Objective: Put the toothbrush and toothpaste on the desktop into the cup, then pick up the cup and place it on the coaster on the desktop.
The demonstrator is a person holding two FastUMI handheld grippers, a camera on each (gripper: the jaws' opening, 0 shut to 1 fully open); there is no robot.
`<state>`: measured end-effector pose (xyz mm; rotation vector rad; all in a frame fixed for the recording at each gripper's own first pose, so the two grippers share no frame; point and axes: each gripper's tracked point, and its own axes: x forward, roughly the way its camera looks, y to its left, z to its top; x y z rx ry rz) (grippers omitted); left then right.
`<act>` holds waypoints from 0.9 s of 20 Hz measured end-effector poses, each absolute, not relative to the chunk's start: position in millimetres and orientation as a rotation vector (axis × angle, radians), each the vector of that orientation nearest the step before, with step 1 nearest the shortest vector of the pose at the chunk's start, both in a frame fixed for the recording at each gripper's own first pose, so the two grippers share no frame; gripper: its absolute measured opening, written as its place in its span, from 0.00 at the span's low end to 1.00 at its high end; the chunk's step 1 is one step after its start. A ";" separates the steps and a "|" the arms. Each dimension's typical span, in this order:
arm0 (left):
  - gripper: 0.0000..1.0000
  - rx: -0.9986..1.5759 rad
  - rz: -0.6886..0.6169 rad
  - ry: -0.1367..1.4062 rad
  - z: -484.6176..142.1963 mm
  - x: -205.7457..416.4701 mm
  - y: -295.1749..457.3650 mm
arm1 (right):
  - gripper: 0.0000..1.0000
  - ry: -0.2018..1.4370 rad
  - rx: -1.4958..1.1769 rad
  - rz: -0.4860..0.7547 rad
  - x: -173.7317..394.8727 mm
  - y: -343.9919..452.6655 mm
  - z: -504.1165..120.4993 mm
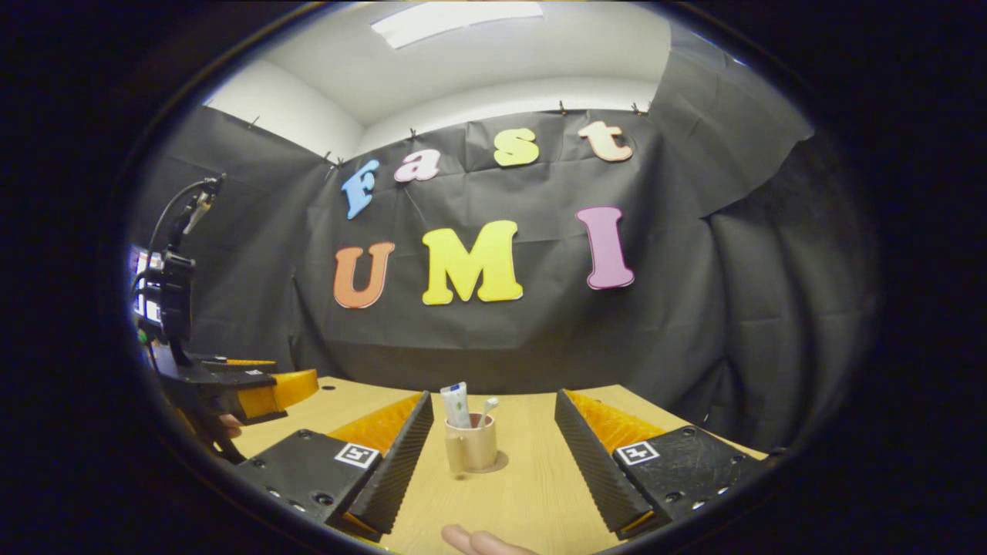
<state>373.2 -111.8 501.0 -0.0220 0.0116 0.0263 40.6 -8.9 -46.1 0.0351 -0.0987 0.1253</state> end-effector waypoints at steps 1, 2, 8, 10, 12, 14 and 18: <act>0.97 -0.015 0.033 0.008 502.1 373.2 -109.5 | 0.95 -0.100 0.038 0.124 40.1 -9.5 -44.8; 0.97 -0.008 0.040 0.006 503.6 372.7 -106.4 | 0.95 -0.100 0.039 0.121 40.9 -11.0 -44.7; 0.97 -0.003 0.017 0.021 497.2 372.8 -114.6 | 0.95 -0.093 0.030 0.124 41.5 -9.3 -48.3; 0.97 0.003 0.019 0.034 492.2 374.3 -114.7 | 0.95 -0.095 0.022 0.120 41.7 -10.3 -47.3; 0.97 0.004 0.015 0.047 489.3 373.9 -115.9 | 0.95 -0.097 0.021 0.118 42.2 -11.7 -47.6; 0.97 0.007 0.013 0.055 486.7 374.8 -117.1 | 0.95 -0.092 0.027 0.120 43.0 -11.4 -48.5; 0.97 0.029 0.024 0.051 487.2 375.0 -116.5 | 0.95 -0.093 0.023 0.117 44.1 -12.6 -50.9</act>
